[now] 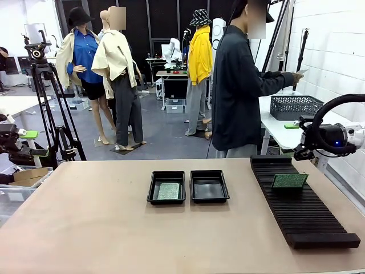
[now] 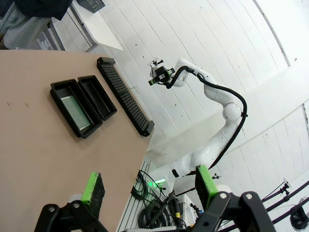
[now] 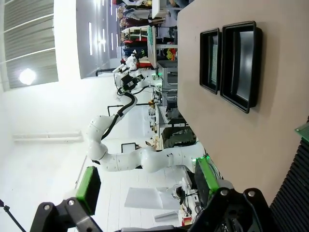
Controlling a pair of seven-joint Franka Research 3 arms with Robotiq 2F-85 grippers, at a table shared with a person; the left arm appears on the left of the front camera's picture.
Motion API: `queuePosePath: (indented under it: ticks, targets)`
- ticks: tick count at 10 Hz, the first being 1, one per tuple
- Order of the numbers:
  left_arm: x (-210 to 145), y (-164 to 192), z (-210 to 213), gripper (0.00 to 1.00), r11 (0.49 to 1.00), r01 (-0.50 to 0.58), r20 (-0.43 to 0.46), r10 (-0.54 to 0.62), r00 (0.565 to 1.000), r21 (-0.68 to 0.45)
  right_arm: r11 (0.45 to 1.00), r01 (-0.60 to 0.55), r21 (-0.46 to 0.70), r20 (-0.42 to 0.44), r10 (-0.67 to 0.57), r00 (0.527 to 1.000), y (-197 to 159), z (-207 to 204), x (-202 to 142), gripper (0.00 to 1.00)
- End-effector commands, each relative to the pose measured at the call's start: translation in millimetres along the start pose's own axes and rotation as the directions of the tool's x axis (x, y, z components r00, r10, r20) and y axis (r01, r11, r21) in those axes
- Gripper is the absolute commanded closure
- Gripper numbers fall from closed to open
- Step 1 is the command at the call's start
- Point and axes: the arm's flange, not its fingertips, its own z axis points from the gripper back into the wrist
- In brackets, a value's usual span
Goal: Inspect and transfer BCBs to ESD trays.
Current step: Pick up the ESD tray and place it on the left side of the table.
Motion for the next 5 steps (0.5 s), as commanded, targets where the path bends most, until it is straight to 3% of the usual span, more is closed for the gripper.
queuePosePath:
  ticks: [1,5]
  targets:
    - [0.2,-2.2,0.9,0.0,1.0,-0.003,0.003,0.003,1.0,-0.002,1.0,0.007,-0.014,0.017,-0.006,1.0,-0.1,-0.8,-2.3,0.0]
    - [12.7,-2.3,-17.9,0.0,1.0,0.015,-0.044,-0.014,0.999,0.003,1.0,0.007,-0.014,0.017,-0.006,1.0,-0.1,-0.8,-2.3,0.0]
